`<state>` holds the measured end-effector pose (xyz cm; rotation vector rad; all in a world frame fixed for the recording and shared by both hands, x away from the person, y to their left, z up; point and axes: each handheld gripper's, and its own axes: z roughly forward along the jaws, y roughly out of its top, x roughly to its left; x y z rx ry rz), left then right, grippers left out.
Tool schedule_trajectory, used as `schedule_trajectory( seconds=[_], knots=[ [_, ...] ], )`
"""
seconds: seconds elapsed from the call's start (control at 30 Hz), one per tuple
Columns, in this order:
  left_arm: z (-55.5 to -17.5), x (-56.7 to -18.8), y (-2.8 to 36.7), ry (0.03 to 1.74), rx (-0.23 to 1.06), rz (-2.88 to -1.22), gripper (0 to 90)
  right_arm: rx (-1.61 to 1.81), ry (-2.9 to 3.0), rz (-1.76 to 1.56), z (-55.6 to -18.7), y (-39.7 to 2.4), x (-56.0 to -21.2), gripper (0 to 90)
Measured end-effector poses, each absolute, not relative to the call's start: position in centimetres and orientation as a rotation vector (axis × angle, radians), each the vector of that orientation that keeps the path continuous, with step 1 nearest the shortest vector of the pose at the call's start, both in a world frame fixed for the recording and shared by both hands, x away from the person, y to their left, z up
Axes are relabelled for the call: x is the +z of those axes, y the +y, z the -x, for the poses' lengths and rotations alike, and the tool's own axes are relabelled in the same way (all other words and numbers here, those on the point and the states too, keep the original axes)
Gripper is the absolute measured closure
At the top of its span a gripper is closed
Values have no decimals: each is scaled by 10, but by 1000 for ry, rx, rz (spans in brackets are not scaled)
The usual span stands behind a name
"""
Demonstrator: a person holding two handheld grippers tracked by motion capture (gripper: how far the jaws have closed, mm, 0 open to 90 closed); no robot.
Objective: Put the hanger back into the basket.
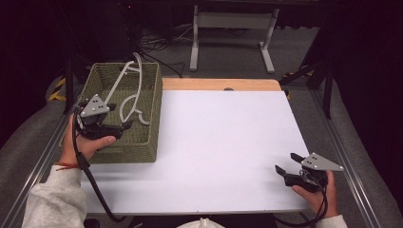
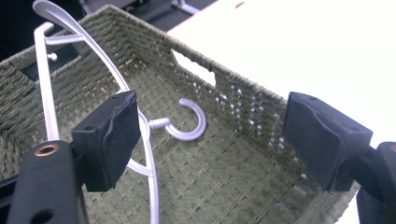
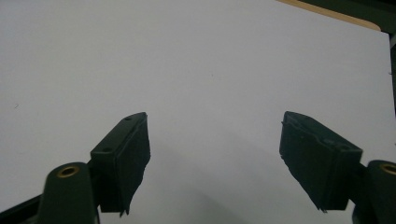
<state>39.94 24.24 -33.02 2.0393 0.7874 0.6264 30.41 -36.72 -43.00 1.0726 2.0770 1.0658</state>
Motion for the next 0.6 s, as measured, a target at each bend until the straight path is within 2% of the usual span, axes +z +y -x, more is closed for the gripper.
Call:
schedule_trajectory(
  seconds=[0.17, 0.4, 0.5, 0.6],
  knots=[
    [-391, -333, 235, 781, 658, -2008, 114, 1061, 2082, -1072, -305, -367, -431, 246],
    [-377, -334, 220, 712, 662, -1986, 100, 1064, 2077, -1073, -305, -367, -430, 245],
    [-370, -336, 211, 686, 726, -2024, 104, 1066, 2072, -1076, -305, -367, -429, 245],
    [-364, -339, 203, 662, 717, -2018, 105, 1066, 2073, -1074, -305, -366, -429, 245]
  ],
)
